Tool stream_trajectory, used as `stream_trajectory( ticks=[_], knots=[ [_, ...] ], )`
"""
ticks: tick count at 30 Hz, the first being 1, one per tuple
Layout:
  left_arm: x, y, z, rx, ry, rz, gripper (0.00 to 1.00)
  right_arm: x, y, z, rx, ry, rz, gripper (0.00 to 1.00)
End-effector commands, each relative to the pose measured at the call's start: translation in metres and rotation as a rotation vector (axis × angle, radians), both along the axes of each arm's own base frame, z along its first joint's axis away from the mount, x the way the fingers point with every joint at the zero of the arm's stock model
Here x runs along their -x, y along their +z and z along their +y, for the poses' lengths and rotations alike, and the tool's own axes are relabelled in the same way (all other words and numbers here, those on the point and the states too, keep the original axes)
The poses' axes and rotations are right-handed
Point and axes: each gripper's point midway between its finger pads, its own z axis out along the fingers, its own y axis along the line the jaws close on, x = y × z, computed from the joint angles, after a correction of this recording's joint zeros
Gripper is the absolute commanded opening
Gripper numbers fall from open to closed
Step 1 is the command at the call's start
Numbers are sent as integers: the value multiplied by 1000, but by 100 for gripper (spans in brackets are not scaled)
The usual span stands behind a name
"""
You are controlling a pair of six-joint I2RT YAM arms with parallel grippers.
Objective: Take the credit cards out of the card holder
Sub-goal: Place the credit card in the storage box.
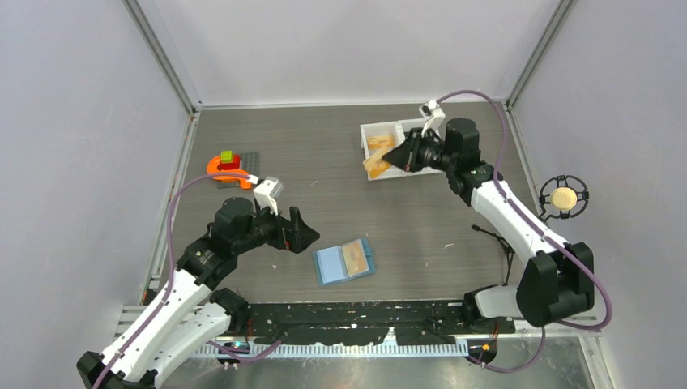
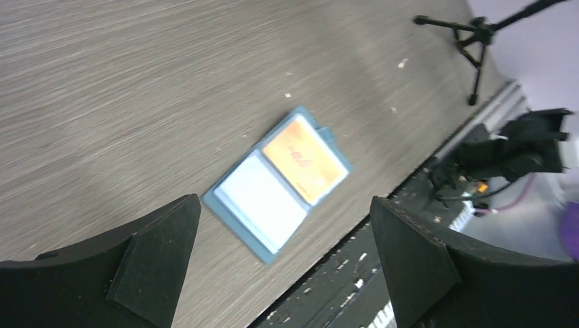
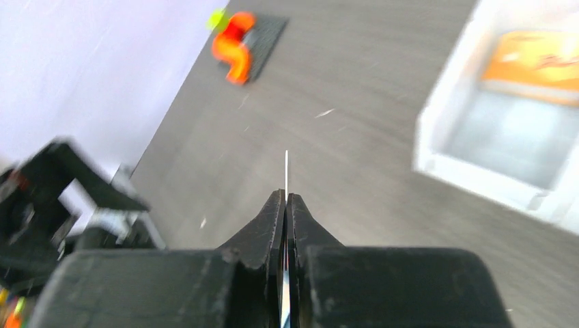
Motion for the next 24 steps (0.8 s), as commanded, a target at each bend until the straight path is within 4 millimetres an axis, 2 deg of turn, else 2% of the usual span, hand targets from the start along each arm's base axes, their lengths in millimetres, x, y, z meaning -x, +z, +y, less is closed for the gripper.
stream_trajectory(
  ticks=[1,3,4,5,10,13,14,15,17,19,21,24],
  knots=[
    [-18,-8,33,-139,169,-33,100,-78,26,-35,-36,-312,-71,6],
    [-20,-15,37,-155,191,-29,100,-105,23,-48,-8,-401,-78,5],
    [-22,-18,37,-156,196,-29,100,-115,33,-51,-4,-420,-101,5],
    [-23,-21,37,-155,204,-31,100,-130,17,-54,24,-455,-75,6],
    [-28,-33,46,-181,259,-31,100,-173,-7,-58,78,-527,-30,6],
    [-27,-37,49,-185,271,-31,100,-189,-18,-58,59,-565,-11,6],
    [-28,-37,53,-196,290,-33,100,-195,-28,-57,61,-570,4,6],
    [-28,-35,54,-198,293,-34,100,-200,-27,-55,43,-578,3,6],
    [-28,-30,52,-189,283,-39,100,-211,-48,-51,33,-582,46,6],
    [-28,-27,51,-191,279,-43,100,-217,-52,-47,13,-583,57,7],
    [-28,-25,51,-196,277,-43,100,-225,-71,-46,17,-593,84,7],
    [-27,-24,52,-198,277,-41,100,-232,-82,-44,17,-598,99,7]
  ],
)
